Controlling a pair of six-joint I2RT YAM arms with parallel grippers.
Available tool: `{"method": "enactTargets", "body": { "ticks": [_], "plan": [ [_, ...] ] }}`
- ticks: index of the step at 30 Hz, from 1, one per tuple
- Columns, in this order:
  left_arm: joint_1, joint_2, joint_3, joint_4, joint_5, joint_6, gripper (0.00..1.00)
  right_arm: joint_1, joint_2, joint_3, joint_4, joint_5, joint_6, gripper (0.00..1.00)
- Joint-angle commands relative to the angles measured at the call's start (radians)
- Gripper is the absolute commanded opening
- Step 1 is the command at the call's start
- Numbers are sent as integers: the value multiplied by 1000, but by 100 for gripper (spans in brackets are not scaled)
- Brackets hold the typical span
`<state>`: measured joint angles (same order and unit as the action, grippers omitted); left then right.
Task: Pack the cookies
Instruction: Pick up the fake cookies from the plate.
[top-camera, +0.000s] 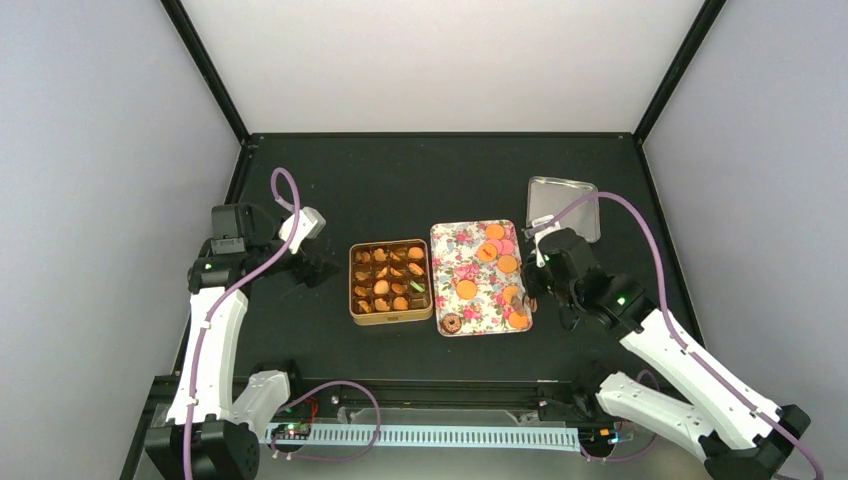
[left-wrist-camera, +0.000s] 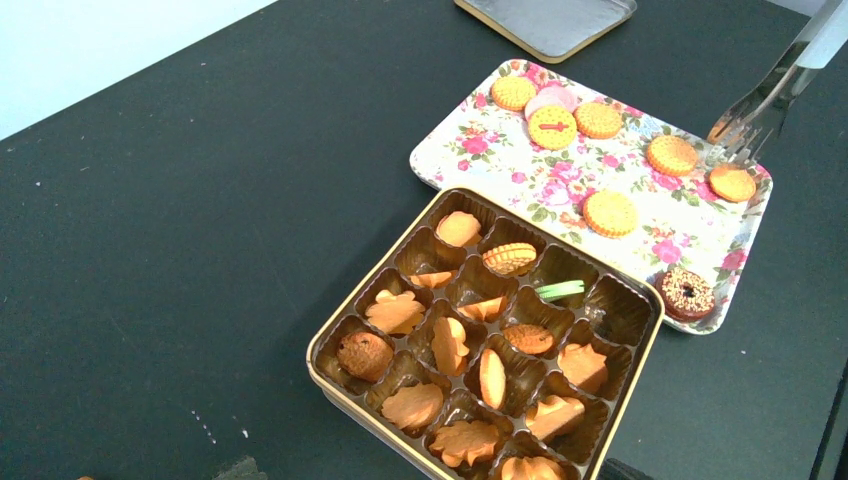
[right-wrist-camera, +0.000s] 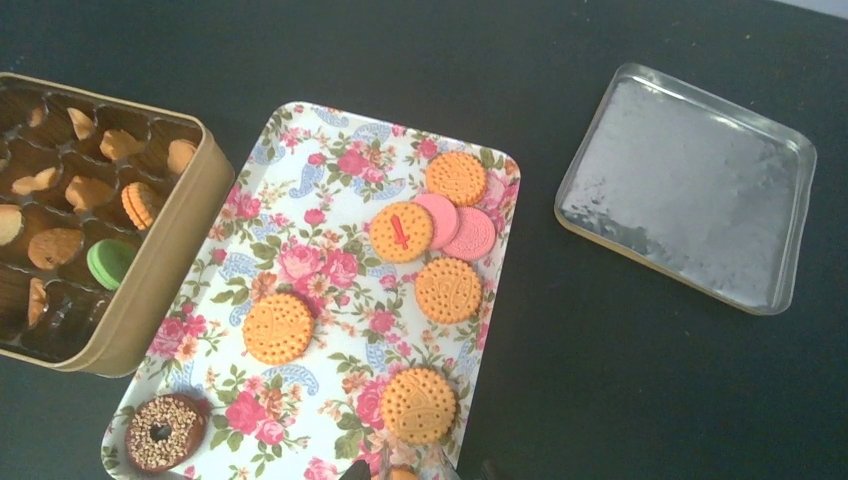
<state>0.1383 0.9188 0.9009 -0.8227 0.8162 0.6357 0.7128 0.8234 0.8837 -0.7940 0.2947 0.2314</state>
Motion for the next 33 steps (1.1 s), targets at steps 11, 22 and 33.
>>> {"method": "enactTargets", "body": {
  "ticks": [11, 22, 33],
  "plan": [
    [10, 19, 73, -3, 17, 31, 89, 6, 97, 19, -25, 68, 148, 25],
    [10, 15, 84, -5, 22, 25, 89, 58, 92, -31, 10, 39, 218, 34],
    [9, 18, 93, -5, 24, 19, 89, 147, 95, -63, 16, 110, 277, 17]
  ]
}}
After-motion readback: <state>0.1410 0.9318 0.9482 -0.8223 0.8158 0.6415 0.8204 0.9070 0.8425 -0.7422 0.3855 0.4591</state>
